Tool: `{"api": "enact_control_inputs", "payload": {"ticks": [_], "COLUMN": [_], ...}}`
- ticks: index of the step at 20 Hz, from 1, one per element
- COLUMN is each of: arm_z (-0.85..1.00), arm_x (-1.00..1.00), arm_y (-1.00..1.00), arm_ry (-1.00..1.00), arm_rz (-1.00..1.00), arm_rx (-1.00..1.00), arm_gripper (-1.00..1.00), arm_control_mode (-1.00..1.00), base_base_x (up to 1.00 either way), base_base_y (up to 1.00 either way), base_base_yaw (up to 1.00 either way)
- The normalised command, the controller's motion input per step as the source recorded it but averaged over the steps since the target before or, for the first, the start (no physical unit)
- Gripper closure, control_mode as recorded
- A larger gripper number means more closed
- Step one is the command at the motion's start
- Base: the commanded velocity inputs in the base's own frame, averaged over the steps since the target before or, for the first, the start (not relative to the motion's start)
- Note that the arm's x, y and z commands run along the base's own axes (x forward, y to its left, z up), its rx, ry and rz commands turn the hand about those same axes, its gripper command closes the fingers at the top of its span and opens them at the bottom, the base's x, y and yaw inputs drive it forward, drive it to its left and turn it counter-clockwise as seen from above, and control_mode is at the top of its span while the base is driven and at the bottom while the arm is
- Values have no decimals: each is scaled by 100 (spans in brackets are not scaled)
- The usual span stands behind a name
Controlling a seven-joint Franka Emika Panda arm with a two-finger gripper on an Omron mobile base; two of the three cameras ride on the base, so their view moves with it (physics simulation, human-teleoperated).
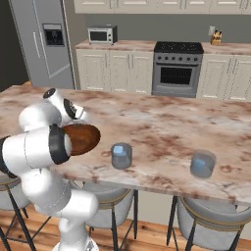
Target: There are four ice cubes in the ice bowl. Place two ice cubes in each glass of water.
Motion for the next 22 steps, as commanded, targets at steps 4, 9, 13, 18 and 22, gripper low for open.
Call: {"api": "enact_control_inputs", "payload": {"ticks": [4, 9, 13, 18, 22], "arm_z": [99, 100, 100, 92, 64], "arm_x": [-71, -41, -23, -20, -27], "arm_y": [-66, -46, -35, -34, -43], "arm_ry": [-24, -12, 0, 10, 12], "arm_rz": [0, 0, 0, -1, -1], "arm_rx": [16, 22, 17, 11, 10], "arm_gripper": [100, 100, 100, 100, 100], "arm_control_mode": [-100, -100, -100, -100, -100], "base_base_x": [0, 0, 0, 0, 0], "base_base_y": [0, 0, 0, 0, 0], "base_base_yaw": [0, 0, 0, 0, 0]}}
